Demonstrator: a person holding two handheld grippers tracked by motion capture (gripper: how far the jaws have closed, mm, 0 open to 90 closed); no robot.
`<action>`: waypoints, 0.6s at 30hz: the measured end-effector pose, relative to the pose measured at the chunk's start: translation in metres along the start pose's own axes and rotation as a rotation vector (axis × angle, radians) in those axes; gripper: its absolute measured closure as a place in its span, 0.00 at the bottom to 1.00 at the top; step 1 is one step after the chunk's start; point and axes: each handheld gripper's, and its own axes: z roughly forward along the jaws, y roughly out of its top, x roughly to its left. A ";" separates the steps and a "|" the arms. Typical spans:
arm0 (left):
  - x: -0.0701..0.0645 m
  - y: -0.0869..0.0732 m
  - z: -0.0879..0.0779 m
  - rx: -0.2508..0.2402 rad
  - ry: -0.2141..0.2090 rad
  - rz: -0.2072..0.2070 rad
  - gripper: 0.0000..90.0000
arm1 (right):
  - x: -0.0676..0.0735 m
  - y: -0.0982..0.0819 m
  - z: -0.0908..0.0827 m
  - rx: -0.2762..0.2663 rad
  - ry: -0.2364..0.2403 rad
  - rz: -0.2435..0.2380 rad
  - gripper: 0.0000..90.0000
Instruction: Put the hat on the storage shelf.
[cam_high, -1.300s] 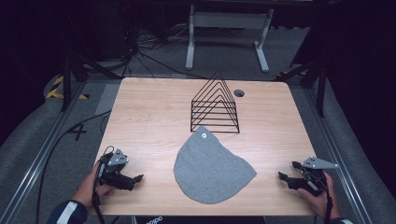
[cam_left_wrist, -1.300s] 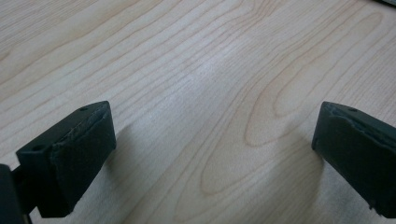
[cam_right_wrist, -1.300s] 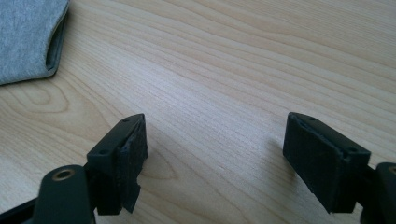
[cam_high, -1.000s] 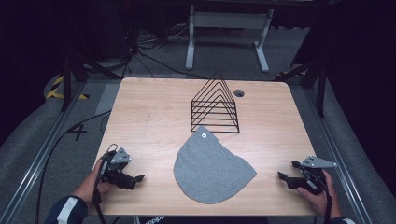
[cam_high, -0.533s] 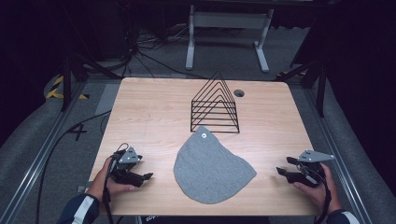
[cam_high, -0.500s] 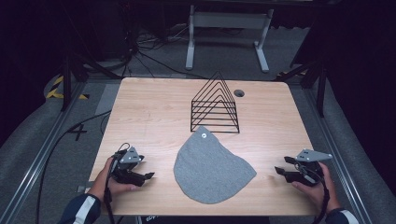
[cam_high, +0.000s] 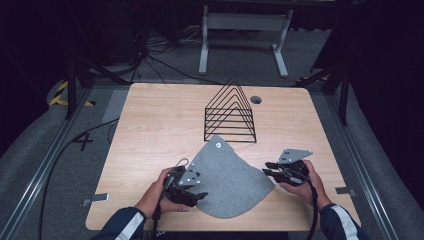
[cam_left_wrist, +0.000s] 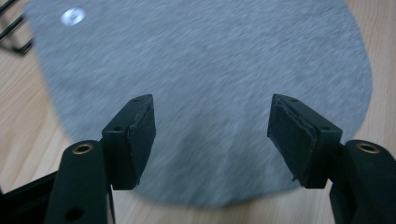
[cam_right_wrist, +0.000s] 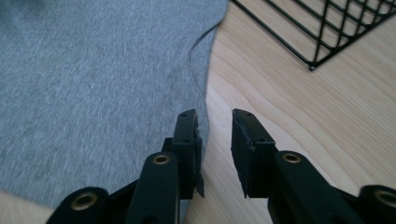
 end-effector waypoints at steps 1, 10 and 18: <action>-0.003 0.003 0.005 -0.001 -0.010 0.006 0.38 | 0.001 0.002 0.004 0.002 0.005 -0.004 0.82; -0.019 0.005 0.026 0.033 -0.087 0.030 0.50 | 0.011 0.005 0.030 0.045 0.057 -0.041 0.85; -0.013 -0.004 0.016 0.055 -0.114 0.032 0.52 | 0.021 0.003 0.031 0.053 0.092 -0.053 0.87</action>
